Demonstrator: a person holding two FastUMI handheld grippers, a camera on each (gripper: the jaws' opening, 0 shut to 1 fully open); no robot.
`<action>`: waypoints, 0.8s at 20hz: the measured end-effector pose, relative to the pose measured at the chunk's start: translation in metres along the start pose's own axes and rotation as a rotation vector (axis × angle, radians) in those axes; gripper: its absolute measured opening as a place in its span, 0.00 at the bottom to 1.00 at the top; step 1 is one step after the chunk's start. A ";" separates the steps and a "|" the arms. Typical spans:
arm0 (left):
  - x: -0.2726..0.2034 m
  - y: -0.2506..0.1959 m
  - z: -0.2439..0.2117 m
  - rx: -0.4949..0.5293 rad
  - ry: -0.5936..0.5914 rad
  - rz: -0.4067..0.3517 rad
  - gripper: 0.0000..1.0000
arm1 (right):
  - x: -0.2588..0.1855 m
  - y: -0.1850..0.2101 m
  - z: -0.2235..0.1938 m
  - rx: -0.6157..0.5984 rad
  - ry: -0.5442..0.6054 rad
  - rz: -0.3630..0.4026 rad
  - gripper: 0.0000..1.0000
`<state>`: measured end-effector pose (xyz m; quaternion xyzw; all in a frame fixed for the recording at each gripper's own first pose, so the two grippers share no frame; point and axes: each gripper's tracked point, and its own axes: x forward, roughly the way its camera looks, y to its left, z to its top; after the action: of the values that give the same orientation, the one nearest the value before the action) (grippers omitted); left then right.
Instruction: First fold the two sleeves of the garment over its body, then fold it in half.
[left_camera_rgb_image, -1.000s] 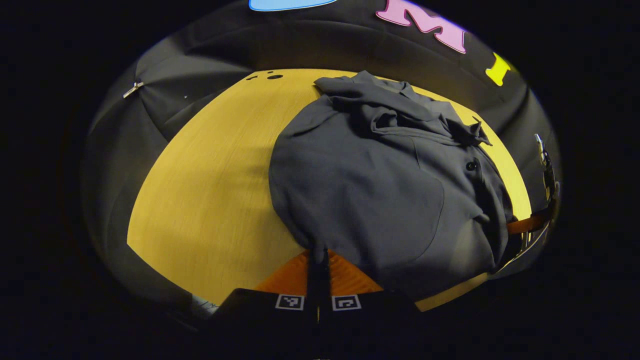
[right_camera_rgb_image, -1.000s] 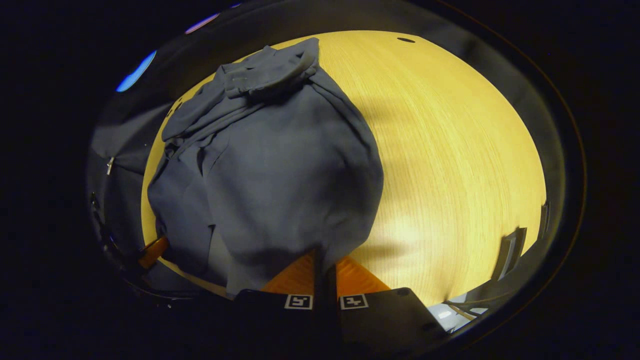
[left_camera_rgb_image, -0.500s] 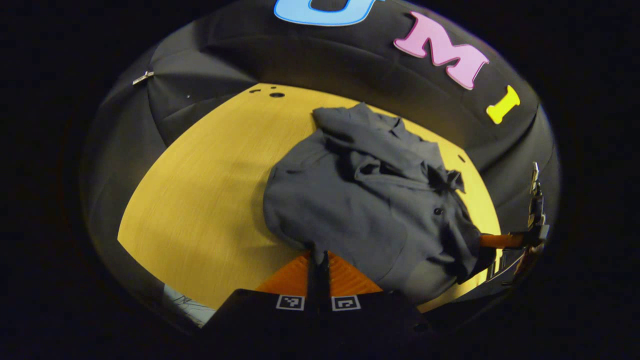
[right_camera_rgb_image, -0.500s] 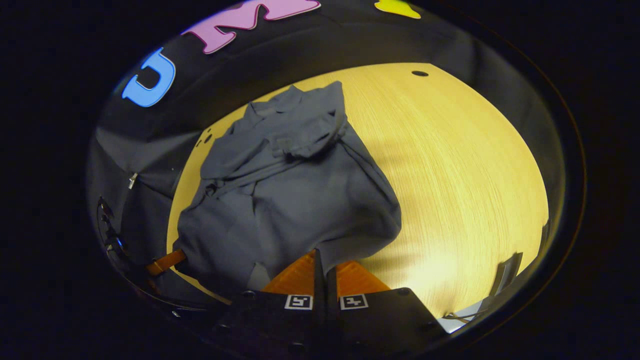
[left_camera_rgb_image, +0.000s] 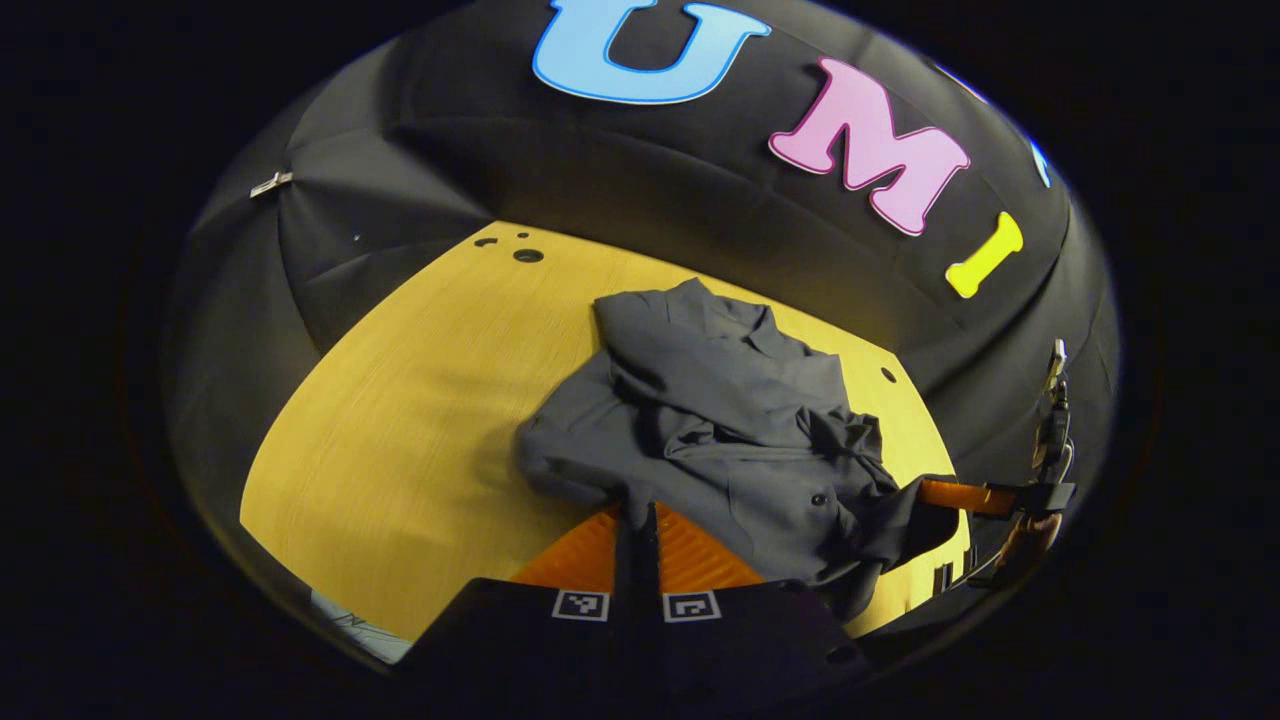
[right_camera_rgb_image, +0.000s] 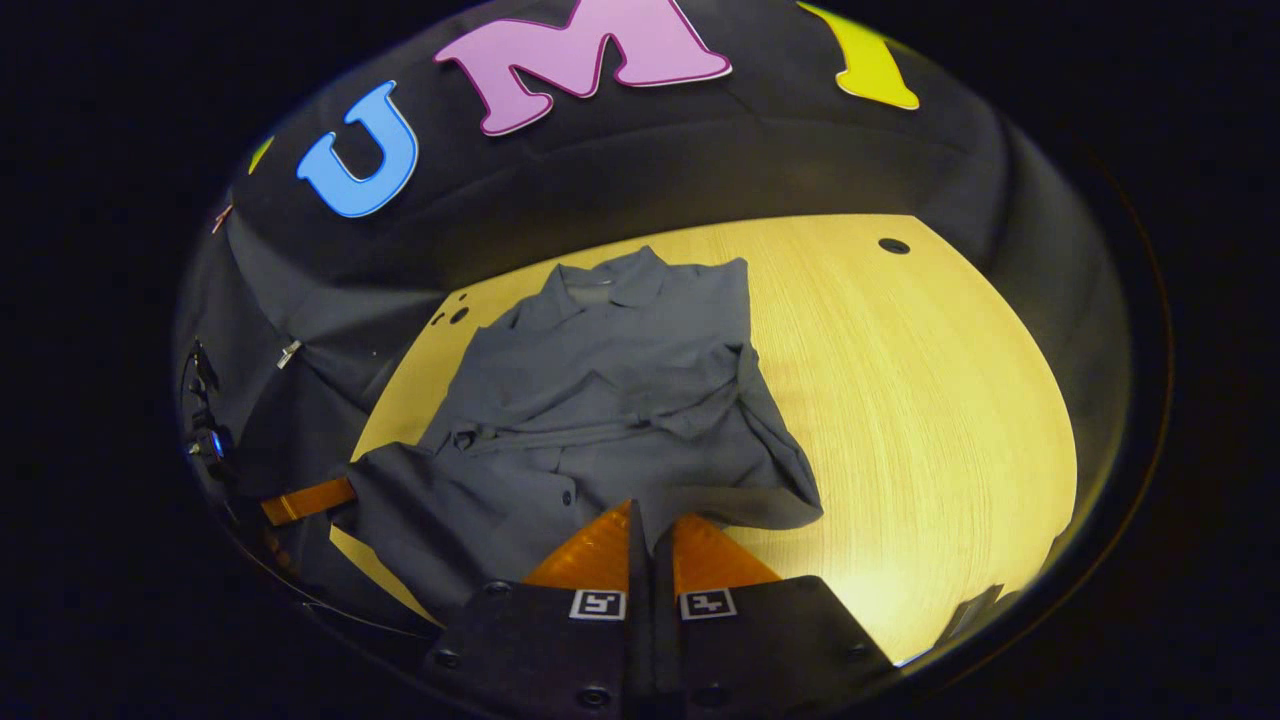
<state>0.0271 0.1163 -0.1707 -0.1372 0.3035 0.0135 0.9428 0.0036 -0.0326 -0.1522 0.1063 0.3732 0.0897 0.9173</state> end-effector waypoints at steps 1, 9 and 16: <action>0.000 -0.003 0.006 0.004 -0.009 -0.007 0.05 | 0.002 0.003 0.008 -0.013 -0.015 0.005 0.05; 0.014 -0.016 0.071 0.029 -0.106 -0.055 0.06 | 0.020 0.012 0.071 -0.062 -0.142 0.016 0.05; 0.044 -0.027 0.142 0.076 -0.213 -0.094 0.05 | 0.035 0.000 0.136 -0.089 -0.247 -0.012 0.05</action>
<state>0.1466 0.1254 -0.0790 -0.1135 0.1949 -0.0279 0.9738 0.1239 -0.0414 -0.0810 0.0734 0.2535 0.0870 0.9606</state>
